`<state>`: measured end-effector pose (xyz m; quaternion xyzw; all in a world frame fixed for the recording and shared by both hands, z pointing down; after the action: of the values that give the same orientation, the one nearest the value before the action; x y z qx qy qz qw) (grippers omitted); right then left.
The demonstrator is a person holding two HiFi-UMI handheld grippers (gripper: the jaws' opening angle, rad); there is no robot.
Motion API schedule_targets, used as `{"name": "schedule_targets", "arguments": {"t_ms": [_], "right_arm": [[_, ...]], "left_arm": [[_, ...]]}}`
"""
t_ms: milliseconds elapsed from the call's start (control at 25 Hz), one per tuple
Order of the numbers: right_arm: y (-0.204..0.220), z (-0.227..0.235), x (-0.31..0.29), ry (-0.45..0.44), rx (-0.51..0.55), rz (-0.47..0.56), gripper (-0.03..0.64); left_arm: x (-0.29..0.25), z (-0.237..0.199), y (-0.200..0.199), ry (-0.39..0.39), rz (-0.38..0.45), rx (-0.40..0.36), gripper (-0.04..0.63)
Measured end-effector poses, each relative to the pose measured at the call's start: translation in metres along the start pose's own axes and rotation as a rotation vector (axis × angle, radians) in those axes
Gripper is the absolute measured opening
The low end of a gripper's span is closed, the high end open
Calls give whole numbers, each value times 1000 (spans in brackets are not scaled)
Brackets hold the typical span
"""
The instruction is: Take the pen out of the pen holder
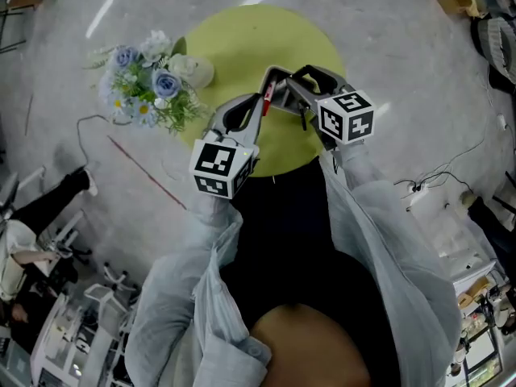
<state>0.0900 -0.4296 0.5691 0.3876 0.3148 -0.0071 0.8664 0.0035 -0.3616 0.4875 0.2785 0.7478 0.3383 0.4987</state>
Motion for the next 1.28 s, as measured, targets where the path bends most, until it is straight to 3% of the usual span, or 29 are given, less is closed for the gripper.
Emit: {"name": "schedule_targets", "arguments": {"t_ms": [80,280,720,1280], "right_arm": [[1,1,-6,-9,0,-6,235],[1,-1,-10,-7,7,4,124],[0,-26,3,-33,-30,58,78],[-8,-54,44,135,18,161,77]], "left_arm": [[-1,-3,3,-10,-3,10,17],[0,-6,8,-20,-7,17,17],[13,-6,3,-1,8,-22,17],[45,6,-2,139,67,-136,17]]}}
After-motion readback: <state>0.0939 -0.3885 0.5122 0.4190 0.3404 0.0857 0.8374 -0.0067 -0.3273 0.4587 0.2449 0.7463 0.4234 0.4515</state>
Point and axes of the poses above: the fingertips, and each gripper's own axes: x backward along the fingers, z to its right, y out of its underside, the point moved 2 cm from there along x, backward along the fingers, and after that the axes turned 4 degrees about -y, right-handed, at the moved point
